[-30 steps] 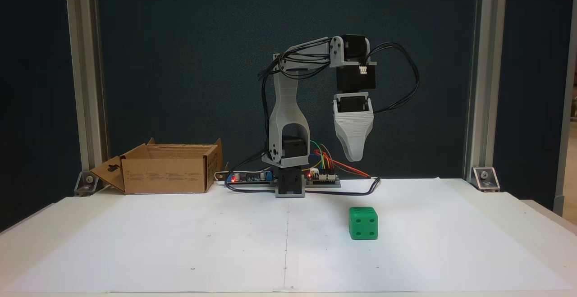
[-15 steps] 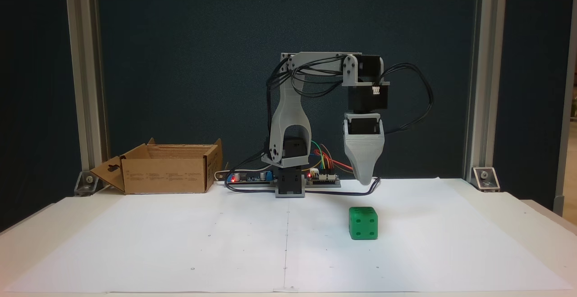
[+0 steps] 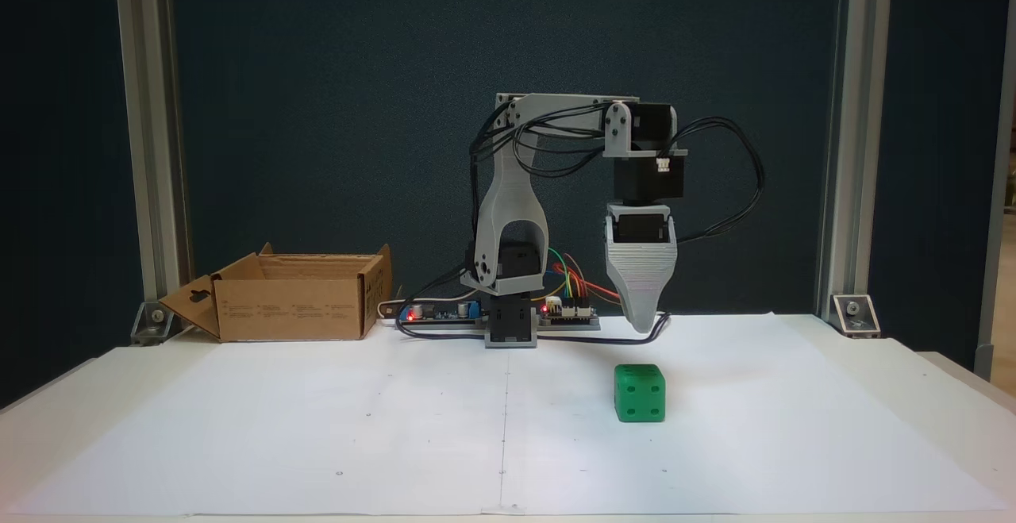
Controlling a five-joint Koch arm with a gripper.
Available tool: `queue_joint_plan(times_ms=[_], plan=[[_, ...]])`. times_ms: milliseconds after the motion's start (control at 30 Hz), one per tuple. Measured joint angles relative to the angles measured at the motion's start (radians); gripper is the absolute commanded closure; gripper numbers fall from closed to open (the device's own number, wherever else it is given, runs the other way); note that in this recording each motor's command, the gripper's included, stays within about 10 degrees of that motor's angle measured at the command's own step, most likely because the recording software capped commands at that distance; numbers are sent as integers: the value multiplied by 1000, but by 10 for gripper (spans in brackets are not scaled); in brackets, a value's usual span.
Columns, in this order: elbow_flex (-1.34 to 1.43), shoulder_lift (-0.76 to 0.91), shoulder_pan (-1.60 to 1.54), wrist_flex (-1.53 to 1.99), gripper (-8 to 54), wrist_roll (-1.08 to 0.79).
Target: Grasp a green dice and put it in the bin.
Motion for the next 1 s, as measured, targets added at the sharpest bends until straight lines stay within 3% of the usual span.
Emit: queue_joint_plan(times_ms=[600,1000], plan=[[60,-2,-2,-87,21,-2],[67,-95,-9,-137,25,-2]])
